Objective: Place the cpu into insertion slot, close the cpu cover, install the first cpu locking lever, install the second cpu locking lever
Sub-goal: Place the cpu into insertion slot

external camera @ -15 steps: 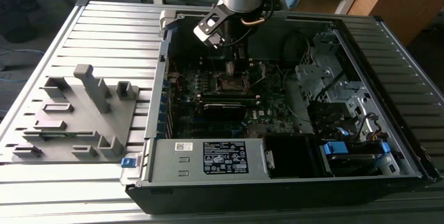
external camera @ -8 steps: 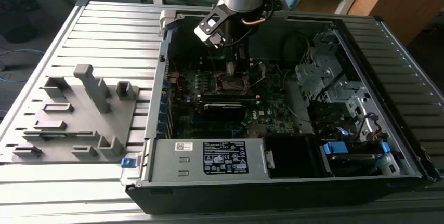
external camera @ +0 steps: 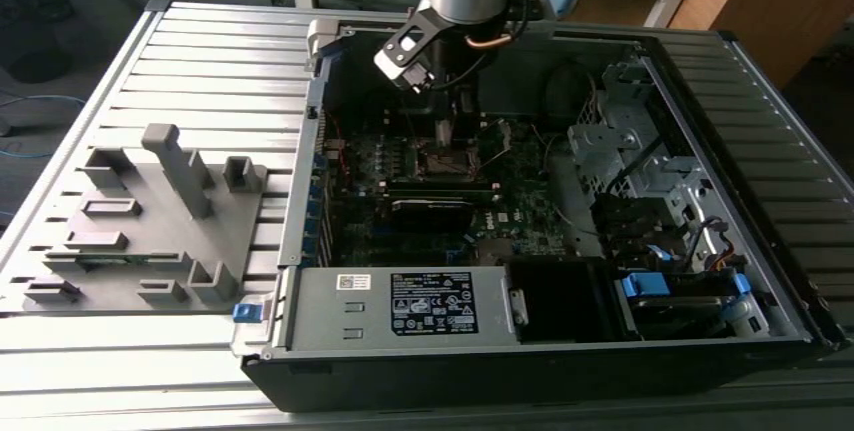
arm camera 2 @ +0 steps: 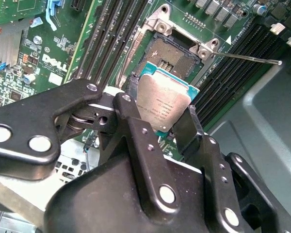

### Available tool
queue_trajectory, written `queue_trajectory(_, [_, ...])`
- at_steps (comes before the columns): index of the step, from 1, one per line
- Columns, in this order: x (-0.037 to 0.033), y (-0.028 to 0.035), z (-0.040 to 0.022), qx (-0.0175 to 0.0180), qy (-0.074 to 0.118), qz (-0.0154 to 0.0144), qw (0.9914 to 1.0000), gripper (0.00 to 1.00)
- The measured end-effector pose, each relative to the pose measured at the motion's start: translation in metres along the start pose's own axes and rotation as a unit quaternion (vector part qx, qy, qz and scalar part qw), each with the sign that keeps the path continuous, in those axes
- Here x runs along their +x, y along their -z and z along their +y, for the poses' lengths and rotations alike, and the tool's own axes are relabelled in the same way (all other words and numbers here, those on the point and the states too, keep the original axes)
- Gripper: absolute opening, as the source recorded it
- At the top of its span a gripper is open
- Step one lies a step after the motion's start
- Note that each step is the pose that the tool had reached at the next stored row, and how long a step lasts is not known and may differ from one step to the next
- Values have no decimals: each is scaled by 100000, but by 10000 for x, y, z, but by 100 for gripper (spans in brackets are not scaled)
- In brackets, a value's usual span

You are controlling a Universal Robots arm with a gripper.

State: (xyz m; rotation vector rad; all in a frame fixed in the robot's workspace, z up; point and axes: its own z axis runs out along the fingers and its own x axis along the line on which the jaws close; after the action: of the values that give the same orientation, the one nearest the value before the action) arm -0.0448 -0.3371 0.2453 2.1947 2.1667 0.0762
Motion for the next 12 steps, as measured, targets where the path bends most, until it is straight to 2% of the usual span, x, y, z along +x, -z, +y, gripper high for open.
queue_trajectory(12, [0, 2, 7, -1, 290, 9, 100000, 54])
